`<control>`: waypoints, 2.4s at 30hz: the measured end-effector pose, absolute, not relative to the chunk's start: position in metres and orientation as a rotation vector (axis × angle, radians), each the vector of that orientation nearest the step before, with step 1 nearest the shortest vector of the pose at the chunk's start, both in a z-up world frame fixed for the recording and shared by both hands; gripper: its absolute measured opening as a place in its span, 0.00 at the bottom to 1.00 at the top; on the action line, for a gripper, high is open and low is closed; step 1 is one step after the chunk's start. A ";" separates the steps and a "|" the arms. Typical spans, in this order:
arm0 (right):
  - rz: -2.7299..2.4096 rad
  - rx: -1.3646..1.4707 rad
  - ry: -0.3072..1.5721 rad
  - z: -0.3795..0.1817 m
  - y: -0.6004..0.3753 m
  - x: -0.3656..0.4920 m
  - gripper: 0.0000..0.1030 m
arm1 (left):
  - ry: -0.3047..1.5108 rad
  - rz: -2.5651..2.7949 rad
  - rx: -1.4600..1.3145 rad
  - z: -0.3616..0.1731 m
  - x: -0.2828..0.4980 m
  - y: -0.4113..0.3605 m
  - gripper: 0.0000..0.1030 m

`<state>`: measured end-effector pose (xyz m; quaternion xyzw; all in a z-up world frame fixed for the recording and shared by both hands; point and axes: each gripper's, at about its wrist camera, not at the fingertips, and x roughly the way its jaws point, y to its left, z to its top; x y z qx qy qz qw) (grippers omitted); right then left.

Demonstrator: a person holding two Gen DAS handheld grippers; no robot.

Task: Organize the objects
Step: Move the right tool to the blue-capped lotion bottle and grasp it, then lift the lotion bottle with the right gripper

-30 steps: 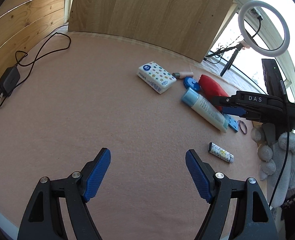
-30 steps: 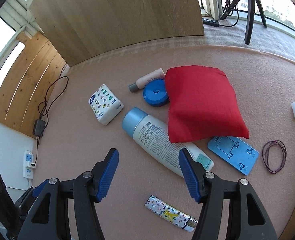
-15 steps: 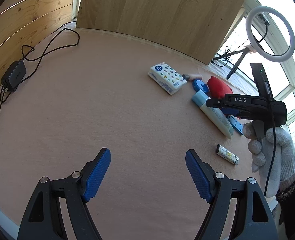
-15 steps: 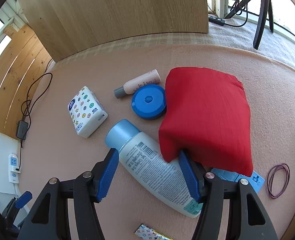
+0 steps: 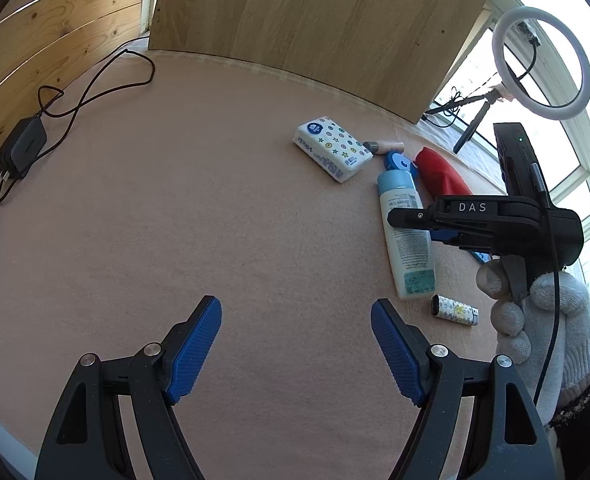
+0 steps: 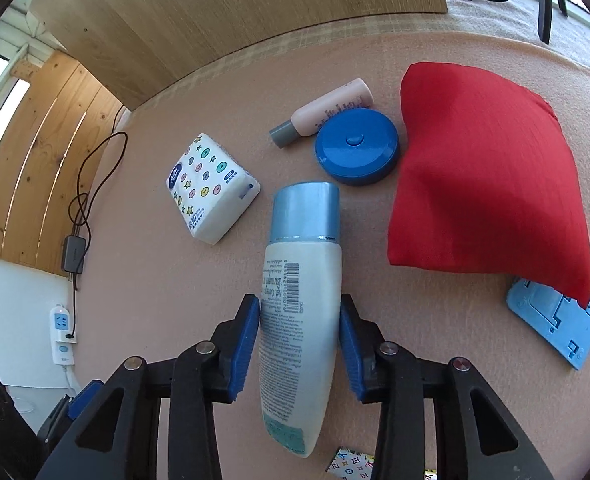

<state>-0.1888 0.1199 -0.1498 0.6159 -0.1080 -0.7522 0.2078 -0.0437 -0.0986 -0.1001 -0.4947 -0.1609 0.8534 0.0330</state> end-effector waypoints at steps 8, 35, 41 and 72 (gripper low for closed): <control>-2.032 1.712 -0.297 -0.152 0.107 -0.163 0.32 | -0.503 2.631 -1.525 -0.101 -0.039 -0.106 0.78; -2.044 1.728 -0.379 -0.144 0.154 -0.081 0.46 | -0.376 2.286 -1.514 -0.127 -0.029 -0.006 0.78; -2.038 1.755 -0.335 -0.146 0.157 -0.085 0.46 | -0.407 2.231 -1.519 -0.134 -0.041 0.008 0.77; -2.082 1.697 -0.234 -0.133 0.148 -0.078 0.40 | -0.412 2.186 -1.483 -0.118 -0.056 0.044 0.49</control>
